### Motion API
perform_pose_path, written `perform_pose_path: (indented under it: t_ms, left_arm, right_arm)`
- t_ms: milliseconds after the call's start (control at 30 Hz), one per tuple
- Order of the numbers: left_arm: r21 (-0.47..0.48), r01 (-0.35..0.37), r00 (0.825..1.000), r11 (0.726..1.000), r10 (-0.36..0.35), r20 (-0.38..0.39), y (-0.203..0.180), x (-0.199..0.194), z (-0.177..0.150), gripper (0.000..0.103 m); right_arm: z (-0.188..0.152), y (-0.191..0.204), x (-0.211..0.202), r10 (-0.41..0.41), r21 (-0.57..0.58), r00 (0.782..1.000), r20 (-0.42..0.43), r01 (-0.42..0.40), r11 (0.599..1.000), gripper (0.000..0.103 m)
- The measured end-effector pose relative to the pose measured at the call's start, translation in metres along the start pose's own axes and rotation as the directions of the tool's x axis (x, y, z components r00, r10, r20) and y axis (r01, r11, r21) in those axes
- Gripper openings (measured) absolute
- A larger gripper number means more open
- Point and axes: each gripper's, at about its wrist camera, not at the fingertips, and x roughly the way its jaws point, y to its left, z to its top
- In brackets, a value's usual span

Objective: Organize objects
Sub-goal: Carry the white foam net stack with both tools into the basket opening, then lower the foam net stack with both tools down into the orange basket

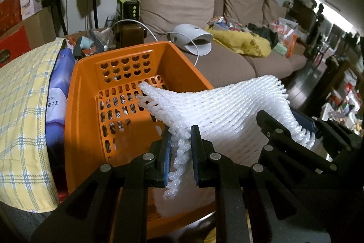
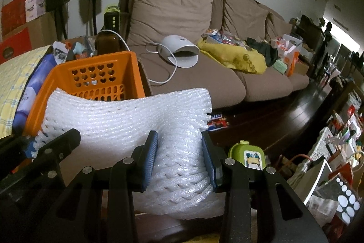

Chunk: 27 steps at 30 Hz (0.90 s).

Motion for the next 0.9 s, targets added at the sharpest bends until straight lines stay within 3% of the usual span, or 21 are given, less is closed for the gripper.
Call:
perform_pose_path:
  t_ms: [900]
  left_arm:
    - [0.021,-0.017,1.000,1.000,0.017,-0.001,0.004,0.004,-0.017,0.015]
  right_arm:
    - [-0.001,-0.001,0.000,0.054,0.027,0.998,-0.020,-0.053,0.998,0.038]
